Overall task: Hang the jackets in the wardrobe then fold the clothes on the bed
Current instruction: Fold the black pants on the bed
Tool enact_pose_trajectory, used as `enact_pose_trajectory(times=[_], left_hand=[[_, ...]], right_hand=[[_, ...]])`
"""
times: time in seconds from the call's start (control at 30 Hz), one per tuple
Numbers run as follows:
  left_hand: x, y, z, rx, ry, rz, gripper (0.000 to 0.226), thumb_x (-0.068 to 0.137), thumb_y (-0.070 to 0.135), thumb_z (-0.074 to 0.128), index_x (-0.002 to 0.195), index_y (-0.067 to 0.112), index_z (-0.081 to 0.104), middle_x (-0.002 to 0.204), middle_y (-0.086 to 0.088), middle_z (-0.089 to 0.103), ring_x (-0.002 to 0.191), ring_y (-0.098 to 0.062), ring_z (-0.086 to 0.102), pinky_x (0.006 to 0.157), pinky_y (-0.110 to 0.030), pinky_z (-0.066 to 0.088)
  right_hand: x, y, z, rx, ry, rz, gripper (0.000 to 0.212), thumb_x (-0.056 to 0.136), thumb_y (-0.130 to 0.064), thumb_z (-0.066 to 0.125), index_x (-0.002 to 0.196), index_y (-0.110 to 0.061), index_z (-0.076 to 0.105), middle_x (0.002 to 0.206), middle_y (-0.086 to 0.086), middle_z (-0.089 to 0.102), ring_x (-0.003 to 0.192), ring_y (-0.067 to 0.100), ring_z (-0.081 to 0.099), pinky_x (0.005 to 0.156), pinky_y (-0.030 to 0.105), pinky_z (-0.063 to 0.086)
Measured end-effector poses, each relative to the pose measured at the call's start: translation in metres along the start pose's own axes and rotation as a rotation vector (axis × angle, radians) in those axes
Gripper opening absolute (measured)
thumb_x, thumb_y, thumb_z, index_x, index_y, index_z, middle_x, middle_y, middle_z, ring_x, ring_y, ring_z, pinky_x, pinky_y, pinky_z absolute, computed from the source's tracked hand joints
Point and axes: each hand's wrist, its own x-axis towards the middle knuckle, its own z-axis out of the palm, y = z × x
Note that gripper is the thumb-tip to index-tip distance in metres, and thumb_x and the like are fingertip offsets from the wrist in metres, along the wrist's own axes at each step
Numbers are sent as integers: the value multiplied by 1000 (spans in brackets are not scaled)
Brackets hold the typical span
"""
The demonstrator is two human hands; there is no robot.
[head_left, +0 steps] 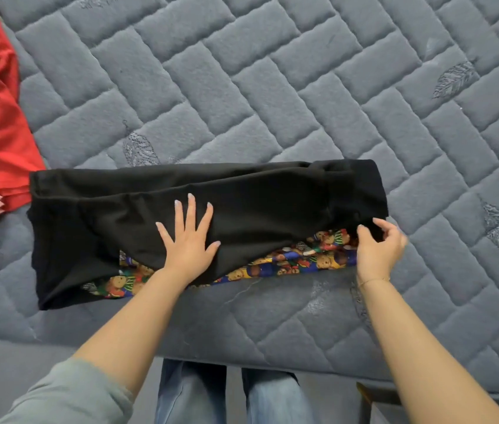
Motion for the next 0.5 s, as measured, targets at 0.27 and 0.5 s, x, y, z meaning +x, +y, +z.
enact_pose_trajectory(times=[0.27, 0.5], left_hand=[[-13, 116, -1, -523, -113, 195, 60, 97, 26, 57, 152, 31, 31, 165, 3, 4, 152, -19, -1, 121, -48, -2], [-9, 189, -3, -777, -278, 112, 68, 100, 28, 53, 155, 33, 13, 165, 6, -5, 151, -17, 2, 122, -37, 12]], right_hand=[[107, 8, -32, -85, -456, 331, 36, 91, -41, 58, 117, -17, 62, 119, 9, 57, 102, 21, 58, 88, 33, 47], [106, -19, -28, 296, -801, 501, 46, 93, -53, 45, 115, -21, 71, 112, 5, 72, 106, 23, 67, 81, 33, 52]])
